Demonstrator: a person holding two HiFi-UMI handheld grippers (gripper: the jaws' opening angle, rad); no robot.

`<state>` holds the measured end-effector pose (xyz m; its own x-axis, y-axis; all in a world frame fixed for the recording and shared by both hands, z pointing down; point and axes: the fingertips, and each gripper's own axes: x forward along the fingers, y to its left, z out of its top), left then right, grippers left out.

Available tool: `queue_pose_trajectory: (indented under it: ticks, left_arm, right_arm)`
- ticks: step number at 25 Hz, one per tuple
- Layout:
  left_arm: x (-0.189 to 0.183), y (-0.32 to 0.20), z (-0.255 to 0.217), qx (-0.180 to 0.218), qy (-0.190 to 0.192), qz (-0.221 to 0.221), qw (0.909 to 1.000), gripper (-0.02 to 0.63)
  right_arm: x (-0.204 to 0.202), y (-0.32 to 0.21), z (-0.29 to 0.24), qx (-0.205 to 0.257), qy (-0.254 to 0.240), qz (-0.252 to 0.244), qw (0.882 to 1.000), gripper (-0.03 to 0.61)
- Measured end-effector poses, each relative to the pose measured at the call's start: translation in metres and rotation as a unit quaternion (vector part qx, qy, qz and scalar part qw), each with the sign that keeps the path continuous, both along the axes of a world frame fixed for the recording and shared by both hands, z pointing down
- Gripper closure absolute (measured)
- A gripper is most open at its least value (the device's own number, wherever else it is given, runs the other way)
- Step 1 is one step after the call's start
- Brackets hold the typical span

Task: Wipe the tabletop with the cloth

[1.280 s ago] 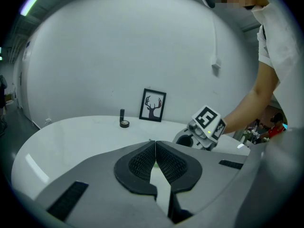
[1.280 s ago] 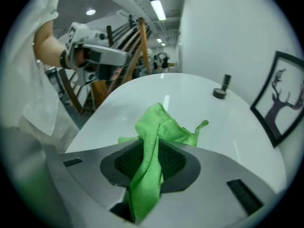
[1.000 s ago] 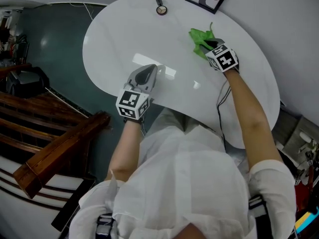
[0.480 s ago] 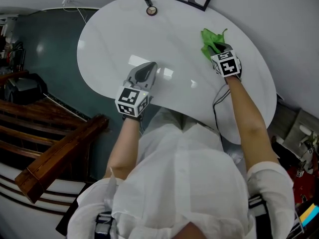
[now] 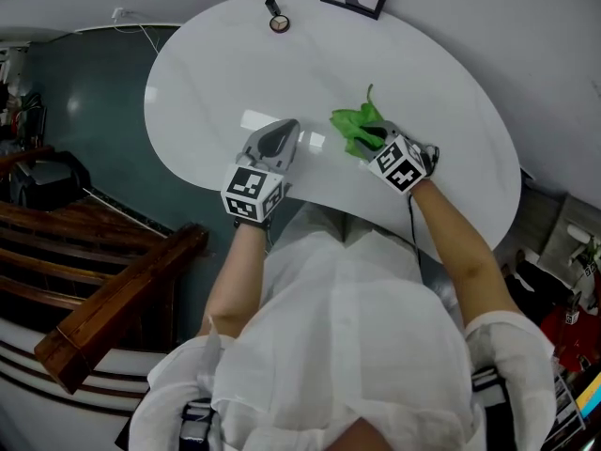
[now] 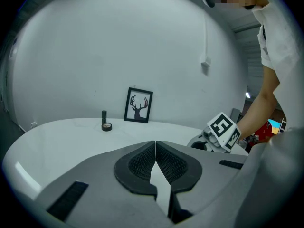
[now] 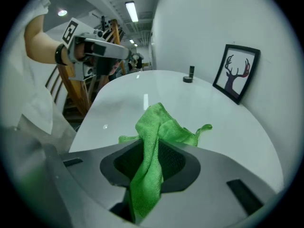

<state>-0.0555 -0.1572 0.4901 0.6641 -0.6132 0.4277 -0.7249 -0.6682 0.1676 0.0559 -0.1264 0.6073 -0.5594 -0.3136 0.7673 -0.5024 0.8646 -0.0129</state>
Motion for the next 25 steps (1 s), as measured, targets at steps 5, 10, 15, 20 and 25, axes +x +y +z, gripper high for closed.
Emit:
queue_pose_trajectory:
  ticks: [5, 10, 15, 20, 25]
  left_arm:
    - [-0.005, -0.004, -0.002, 0.002, 0.006, 0.024, 0.9997, 0.597]
    - [-0.006, -0.005, -0.002, 0.007, 0.006, 0.065, 0.9979, 0.597]
    - [-0.009, 0.0, -0.003, 0.009, 0.005, 0.079, 0.9968, 0.597]
    - [-0.016, 0.015, 0.001, -0.001, -0.003, 0.064, 0.9979, 0.597]
    - [-0.037, 0.029, -0.001, -0.013, -0.017, 0.038, 0.9991, 0.597]
  right_arm:
    - [-0.025, 0.061, 0.003, -0.026, -0.011, -0.038, 0.999, 0.486]
    - [-0.041, 0.108, 0.005, -0.039, -0.01, -0.069, 0.997, 0.486]
    - [-0.058, 0.139, 0.006, -0.059, -0.008, -0.115, 0.992, 0.486]
    - [-0.085, 0.144, 0.006, -0.061, -0.015, -0.15, 0.987, 0.485]
    - [-0.118, 0.129, 0.007, -0.059, -0.025, -0.181, 0.981, 0.486]
